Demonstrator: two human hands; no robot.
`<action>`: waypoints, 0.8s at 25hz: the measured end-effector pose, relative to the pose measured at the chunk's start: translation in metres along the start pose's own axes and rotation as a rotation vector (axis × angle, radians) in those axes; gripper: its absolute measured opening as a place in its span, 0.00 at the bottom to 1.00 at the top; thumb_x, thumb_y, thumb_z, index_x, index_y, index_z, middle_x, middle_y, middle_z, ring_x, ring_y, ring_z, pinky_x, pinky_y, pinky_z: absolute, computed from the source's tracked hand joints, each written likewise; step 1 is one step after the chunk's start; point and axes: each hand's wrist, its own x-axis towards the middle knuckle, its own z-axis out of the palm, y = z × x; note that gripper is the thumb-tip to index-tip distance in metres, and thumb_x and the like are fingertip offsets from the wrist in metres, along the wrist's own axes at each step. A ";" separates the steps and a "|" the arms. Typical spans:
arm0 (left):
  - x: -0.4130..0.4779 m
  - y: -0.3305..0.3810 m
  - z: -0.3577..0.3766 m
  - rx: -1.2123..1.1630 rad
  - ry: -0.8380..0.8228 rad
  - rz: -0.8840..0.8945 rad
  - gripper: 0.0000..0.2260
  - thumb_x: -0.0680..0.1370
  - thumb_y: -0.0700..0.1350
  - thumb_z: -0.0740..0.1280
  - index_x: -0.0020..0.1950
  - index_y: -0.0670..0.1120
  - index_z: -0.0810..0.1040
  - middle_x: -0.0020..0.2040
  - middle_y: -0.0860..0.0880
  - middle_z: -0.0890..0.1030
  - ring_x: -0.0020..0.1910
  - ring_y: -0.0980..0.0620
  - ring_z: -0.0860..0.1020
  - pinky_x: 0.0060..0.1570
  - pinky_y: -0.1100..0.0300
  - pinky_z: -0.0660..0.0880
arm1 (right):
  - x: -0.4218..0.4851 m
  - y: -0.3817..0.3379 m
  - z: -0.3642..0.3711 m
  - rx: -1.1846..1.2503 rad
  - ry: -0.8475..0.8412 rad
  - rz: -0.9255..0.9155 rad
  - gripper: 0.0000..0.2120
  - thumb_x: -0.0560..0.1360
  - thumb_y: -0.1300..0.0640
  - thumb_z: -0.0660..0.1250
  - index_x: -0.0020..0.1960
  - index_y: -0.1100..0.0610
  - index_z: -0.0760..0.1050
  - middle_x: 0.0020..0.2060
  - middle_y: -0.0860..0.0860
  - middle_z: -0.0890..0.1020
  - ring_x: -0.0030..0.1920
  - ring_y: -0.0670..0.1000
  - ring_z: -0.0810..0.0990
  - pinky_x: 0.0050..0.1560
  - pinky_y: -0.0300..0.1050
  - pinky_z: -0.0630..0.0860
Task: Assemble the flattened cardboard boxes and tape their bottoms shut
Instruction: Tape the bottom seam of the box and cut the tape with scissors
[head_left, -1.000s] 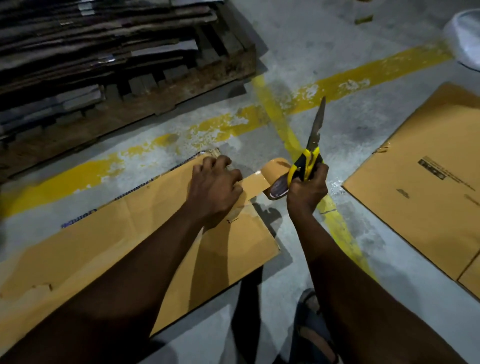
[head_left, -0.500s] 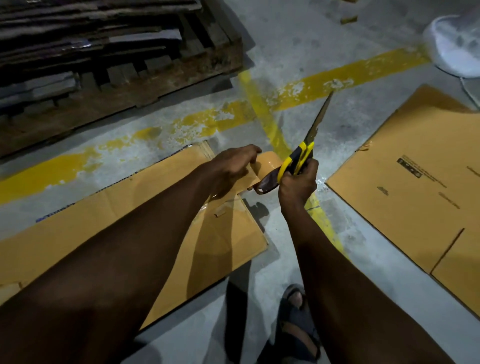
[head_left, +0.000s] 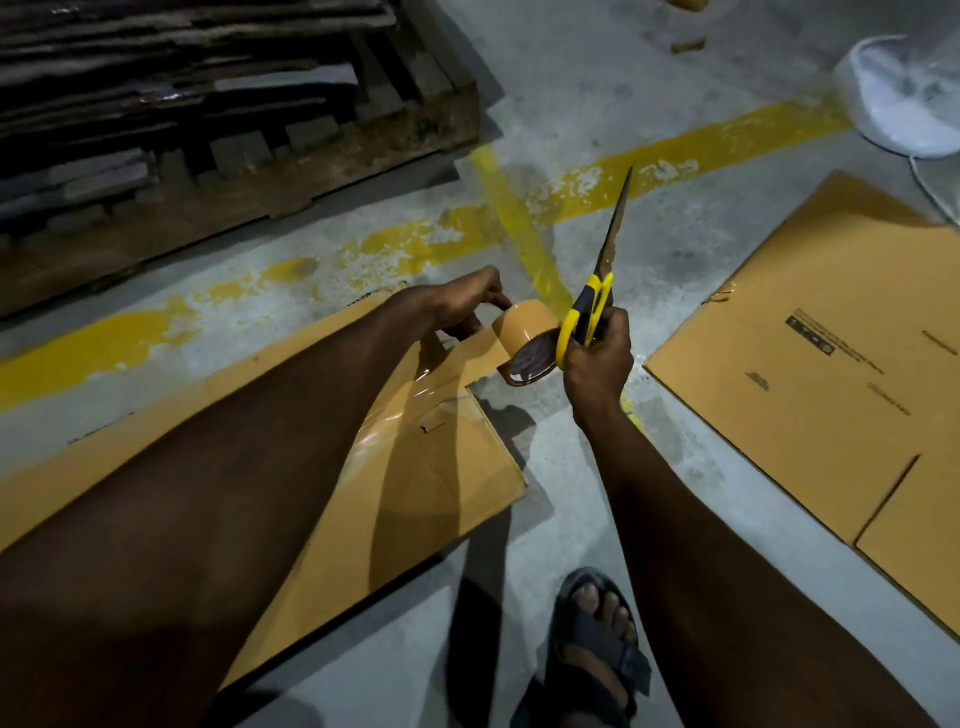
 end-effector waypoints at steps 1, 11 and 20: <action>0.002 -0.002 -0.003 0.001 0.012 -0.009 0.26 0.81 0.55 0.43 0.71 0.49 0.70 0.34 0.44 0.72 0.34 0.49 0.68 0.36 0.56 0.64 | 0.001 -0.001 0.001 0.002 0.004 0.004 0.11 0.74 0.60 0.71 0.48 0.54 0.69 0.33 0.44 0.74 0.32 0.42 0.72 0.30 0.33 0.63; 0.012 0.000 -0.001 0.141 -0.057 -0.077 0.26 0.80 0.57 0.43 0.75 0.49 0.63 0.43 0.39 0.75 0.31 0.50 0.65 0.34 0.57 0.62 | 0.002 0.005 0.002 0.030 -0.004 0.027 0.11 0.73 0.61 0.71 0.48 0.54 0.69 0.33 0.43 0.74 0.33 0.40 0.73 0.34 0.43 0.67; 0.021 -0.023 -0.002 -0.214 0.067 0.168 0.18 0.81 0.48 0.44 0.62 0.47 0.70 0.52 0.39 0.68 0.41 0.43 0.70 0.45 0.53 0.65 | 0.006 0.007 -0.021 0.098 -0.283 0.260 0.14 0.72 0.57 0.76 0.46 0.50 0.70 0.43 0.52 0.80 0.45 0.52 0.82 0.43 0.53 0.81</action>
